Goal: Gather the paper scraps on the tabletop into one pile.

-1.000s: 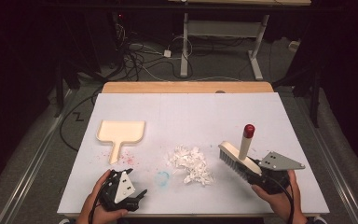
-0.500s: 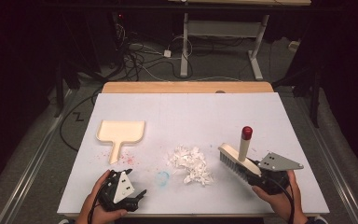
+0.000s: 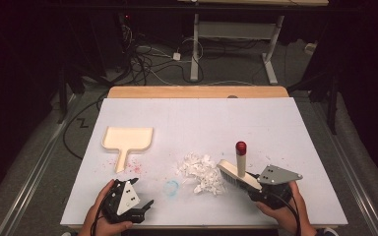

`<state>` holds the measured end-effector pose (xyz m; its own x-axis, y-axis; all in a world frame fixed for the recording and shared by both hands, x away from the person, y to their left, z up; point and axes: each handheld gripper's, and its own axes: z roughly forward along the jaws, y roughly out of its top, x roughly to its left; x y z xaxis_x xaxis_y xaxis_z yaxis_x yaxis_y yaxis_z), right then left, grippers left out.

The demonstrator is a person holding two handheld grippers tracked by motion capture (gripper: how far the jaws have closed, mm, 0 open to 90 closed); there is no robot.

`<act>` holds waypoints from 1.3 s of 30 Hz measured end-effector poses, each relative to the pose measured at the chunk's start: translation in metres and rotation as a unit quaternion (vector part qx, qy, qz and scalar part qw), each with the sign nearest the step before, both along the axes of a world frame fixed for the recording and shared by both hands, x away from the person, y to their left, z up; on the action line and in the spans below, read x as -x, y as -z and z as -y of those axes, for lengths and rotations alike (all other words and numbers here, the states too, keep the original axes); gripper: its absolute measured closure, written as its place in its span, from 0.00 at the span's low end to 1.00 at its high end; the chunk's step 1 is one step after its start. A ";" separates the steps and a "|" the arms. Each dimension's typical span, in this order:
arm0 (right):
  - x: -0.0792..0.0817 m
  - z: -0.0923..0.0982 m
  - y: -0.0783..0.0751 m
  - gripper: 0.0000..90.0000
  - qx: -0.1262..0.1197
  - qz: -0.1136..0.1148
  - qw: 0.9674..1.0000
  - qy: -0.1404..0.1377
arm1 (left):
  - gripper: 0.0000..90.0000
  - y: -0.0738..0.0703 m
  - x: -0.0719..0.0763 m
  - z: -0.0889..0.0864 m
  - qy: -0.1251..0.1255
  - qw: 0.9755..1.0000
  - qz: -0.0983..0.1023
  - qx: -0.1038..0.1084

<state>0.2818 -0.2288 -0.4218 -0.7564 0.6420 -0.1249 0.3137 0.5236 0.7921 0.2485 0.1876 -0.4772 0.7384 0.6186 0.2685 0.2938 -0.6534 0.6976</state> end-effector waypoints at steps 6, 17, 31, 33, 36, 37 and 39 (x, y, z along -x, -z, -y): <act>-0.001 0.019 -0.007 0.75 0.002 -0.008 1.000 0.006 | 0.18 0.001 0.002 -0.003 -0.008 1.000 -0.003 -0.002; 0.020 0.003 0.002 0.75 0.017 -0.040 0.998 -0.044 | 0.18 0.000 0.001 0.005 0.014 1.000 -0.007 -0.007; 0.003 -0.034 -0.009 0.75 -0.032 -0.017 0.998 -0.044 | 0.18 -0.001 -0.003 0.002 0.012 1.000 -0.004 0.001; 0.005 -0.028 -0.012 0.75 -0.035 -0.015 0.998 -0.047 | 0.18 -0.001 -0.001 0.002 0.010 1.000 -0.007 0.000; 0.010 -0.012 -0.016 0.75 -0.056 0.000 0.996 -0.067 | 0.18 -0.001 0.000 0.002 0.008 1.000 -0.004 -0.003; 0.012 -0.007 -0.017 0.75 -0.062 0.006 0.995 -0.072 | 0.18 -0.002 0.001 0.002 0.006 1.000 -0.004 -0.003; 0.017 0.000 -0.020 0.75 -0.063 0.014 0.994 -0.091 | 0.18 -0.002 0.002 0.001 0.004 1.000 -0.002 -0.002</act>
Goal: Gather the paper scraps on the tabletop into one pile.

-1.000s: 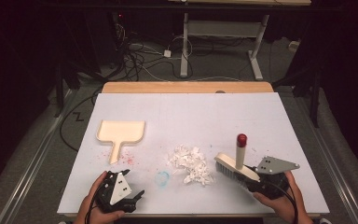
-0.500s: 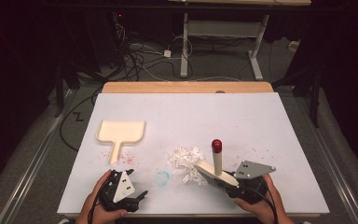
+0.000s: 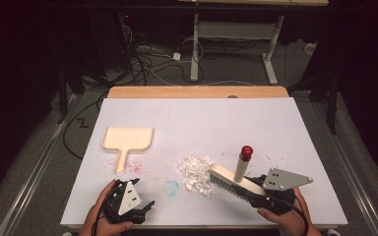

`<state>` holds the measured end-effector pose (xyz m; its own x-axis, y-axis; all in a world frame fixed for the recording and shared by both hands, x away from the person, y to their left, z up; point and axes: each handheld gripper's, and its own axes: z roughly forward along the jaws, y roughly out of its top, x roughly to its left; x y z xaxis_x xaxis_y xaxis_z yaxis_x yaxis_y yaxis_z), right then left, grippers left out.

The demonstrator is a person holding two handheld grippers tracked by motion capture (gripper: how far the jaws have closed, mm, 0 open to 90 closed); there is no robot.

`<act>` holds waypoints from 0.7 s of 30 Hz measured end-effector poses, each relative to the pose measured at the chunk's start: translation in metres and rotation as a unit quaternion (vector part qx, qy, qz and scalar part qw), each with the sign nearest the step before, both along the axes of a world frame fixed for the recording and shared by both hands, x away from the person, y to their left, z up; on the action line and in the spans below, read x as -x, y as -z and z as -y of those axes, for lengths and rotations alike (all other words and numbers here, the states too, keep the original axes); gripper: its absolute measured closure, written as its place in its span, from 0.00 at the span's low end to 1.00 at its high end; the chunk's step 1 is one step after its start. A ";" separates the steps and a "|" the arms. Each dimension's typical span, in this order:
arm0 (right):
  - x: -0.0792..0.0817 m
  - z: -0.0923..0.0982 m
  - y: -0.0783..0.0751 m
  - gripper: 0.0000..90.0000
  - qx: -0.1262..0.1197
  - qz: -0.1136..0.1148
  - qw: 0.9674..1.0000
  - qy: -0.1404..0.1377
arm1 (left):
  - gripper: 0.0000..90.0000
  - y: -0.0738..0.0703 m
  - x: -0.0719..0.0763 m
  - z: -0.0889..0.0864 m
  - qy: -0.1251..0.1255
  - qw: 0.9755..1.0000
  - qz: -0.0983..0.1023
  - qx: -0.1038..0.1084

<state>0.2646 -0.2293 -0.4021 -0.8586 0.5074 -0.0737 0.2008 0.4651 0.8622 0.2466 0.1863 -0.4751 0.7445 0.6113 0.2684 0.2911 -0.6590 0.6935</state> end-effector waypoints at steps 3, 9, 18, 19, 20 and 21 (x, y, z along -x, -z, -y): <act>0.006 0.003 0.003 0.75 0.012 -0.008 0.999 -0.036 | 0.18 -0.001 0.001 -0.001 -0.006 1.000 0.008 0.004; 0.006 -0.015 0.025 0.75 0.032 -0.040 0.993 -0.110 | 0.19 -0.008 0.000 -0.014 -0.037 0.998 0.024 0.044; -0.020 -0.040 0.040 0.75 0.020 -0.016 0.990 -0.136 | 0.19 -0.007 -0.001 -0.013 -0.032 0.998 0.020 0.045; -0.025 -0.042 0.041 0.75 0.021 -0.009 0.990 -0.136 | 0.19 -0.007 -0.002 -0.013 -0.032 0.998 0.019 0.045; -0.032 -0.043 0.041 0.75 0.019 -0.008 0.991 -0.134 | 0.19 -0.007 -0.002 -0.013 -0.032 0.998 0.018 0.045; -0.038 -0.045 0.043 0.75 0.017 -0.008 0.990 -0.137 | 0.19 -0.007 -0.002 -0.012 -0.031 0.998 0.017 0.045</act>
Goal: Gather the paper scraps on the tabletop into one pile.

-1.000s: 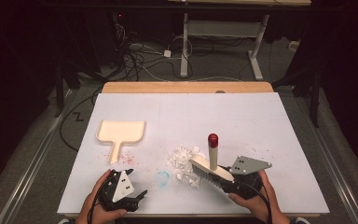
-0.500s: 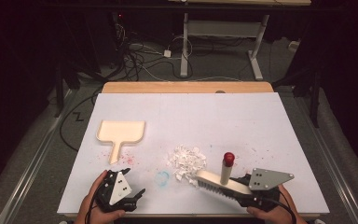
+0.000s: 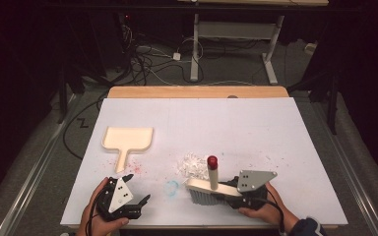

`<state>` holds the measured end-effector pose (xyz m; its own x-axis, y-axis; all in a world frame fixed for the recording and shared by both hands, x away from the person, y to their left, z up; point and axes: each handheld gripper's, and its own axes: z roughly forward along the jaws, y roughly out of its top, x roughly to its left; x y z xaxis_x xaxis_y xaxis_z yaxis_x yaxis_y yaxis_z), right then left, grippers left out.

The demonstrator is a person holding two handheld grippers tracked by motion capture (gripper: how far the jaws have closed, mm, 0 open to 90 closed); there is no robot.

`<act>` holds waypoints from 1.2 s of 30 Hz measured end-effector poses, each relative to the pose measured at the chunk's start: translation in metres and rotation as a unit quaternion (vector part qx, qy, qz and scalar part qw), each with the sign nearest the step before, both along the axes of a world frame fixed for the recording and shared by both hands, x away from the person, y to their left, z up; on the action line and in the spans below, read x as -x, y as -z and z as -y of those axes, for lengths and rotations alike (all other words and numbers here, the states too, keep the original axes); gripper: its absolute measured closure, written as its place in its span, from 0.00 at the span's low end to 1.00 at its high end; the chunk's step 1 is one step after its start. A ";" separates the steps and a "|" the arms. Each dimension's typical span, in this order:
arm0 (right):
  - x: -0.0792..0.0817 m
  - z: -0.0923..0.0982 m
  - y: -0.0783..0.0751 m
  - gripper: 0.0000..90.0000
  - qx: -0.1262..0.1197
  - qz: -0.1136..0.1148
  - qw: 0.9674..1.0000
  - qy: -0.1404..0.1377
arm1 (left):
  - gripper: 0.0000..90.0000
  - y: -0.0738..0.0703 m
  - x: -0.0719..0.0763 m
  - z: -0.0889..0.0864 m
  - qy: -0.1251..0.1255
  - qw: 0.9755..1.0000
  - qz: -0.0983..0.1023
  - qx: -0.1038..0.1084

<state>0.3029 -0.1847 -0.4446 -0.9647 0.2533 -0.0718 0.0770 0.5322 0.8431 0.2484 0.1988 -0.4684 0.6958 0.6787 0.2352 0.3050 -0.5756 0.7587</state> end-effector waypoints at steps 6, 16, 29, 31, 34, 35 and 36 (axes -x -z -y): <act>-0.029 -0.010 0.004 0.74 -0.011 0.004 1.000 -0.008 | 0.19 0.002 0.000 0.002 0.005 1.000 -0.005 -0.007; -0.038 -0.015 -0.003 0.75 -0.036 0.016 0.999 0.003 | 0.19 0.002 0.002 0.002 0.009 1.000 -0.006 -0.010; -0.007 0.023 -0.050 0.75 -0.068 0.086 0.985 0.132 | 0.19 0.002 0.003 0.004 0.011 1.000 -0.001 -0.017; -0.011 0.028 -0.049 0.75 -0.067 0.088 0.978 0.178 | 0.19 0.002 0.002 0.004 0.012 1.000 -0.001 -0.020; -0.019 0.032 -0.040 0.75 -0.049 0.101 0.966 0.233 | 0.19 0.002 0.002 0.005 0.013 1.000 -0.003 -0.023; -0.022 0.031 -0.035 0.75 -0.035 0.112 0.960 0.253 | 0.19 0.002 0.001 0.005 0.012 1.000 -0.003 -0.023; -0.024 0.030 -0.030 0.75 -0.021 0.121 0.956 0.266 | 0.19 0.002 0.001 0.005 0.012 1.000 -0.004 -0.024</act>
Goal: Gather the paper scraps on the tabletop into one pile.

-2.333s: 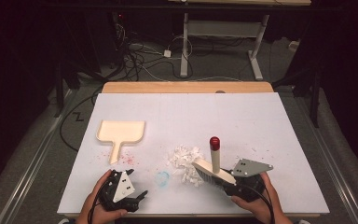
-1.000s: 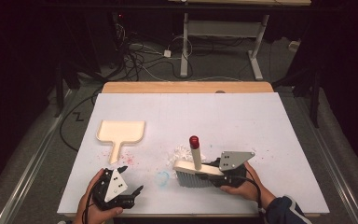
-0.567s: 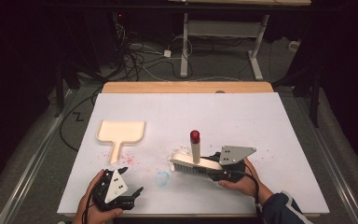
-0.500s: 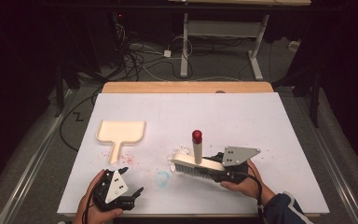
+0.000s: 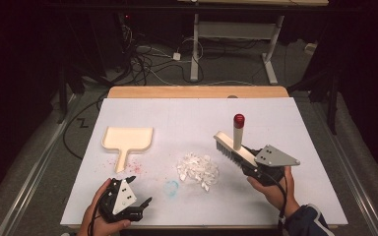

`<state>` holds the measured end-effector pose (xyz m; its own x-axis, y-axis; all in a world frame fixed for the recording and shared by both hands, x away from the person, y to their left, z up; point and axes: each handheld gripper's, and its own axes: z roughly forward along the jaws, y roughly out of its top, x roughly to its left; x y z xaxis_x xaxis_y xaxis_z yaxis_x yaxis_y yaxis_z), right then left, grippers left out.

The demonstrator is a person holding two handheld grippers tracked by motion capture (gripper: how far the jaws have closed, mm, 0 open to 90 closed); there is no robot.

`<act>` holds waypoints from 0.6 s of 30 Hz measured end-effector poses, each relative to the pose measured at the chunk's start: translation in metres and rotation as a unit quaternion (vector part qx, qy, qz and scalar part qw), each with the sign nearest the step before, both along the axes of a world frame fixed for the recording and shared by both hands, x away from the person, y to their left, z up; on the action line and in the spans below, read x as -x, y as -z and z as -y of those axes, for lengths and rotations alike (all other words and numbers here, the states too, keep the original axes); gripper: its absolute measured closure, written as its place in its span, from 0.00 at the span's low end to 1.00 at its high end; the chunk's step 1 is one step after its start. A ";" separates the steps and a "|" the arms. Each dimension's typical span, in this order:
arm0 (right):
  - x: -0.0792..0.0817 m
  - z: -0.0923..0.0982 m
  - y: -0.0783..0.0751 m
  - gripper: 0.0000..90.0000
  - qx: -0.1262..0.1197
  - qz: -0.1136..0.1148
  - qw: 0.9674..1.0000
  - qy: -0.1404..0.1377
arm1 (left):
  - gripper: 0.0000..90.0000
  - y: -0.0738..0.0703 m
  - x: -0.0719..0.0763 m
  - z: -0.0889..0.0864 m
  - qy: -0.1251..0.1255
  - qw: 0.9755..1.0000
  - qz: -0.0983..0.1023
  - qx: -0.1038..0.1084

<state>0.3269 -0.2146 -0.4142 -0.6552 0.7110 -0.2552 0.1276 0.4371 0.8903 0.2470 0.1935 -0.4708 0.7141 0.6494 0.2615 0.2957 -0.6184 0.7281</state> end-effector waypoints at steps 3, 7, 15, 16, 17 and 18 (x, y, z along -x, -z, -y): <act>-0.008 -0.004 0.014 0.75 0.019 0.001 0.999 0.037 | 0.19 0.000 0.000 0.000 0.000 1.000 0.000 -0.001; -0.019 -0.010 0.028 0.75 0.034 -0.006 0.996 0.077 | 0.19 0.000 0.000 0.000 -0.001 1.000 0.000 -0.002; -0.008 -0.042 0.042 0.75 0.040 -0.020 0.997 0.062 | 0.19 0.001 0.001 0.000 0.000 1.000 0.000 0.001; -0.006 -0.048 0.043 0.75 0.043 -0.018 0.997 0.058 | 0.19 0.001 0.001 0.000 0.001 1.000 0.000 0.000; -0.003 -0.054 0.044 0.75 0.042 -0.021 0.998 0.051 | 0.19 0.001 0.001 0.001 0.001 1.000 0.000 0.000; -0.002 -0.058 0.044 0.75 0.039 -0.023 0.998 0.047 | 0.19 0.001 0.001 0.001 0.002 1.000 0.000 0.000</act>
<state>0.3284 -0.1567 -0.4583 -0.5990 0.7490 -0.2833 0.2105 0.4886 0.8467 0.2463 0.1926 -0.4721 0.7174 0.6460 0.2609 0.2935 -0.6198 0.7278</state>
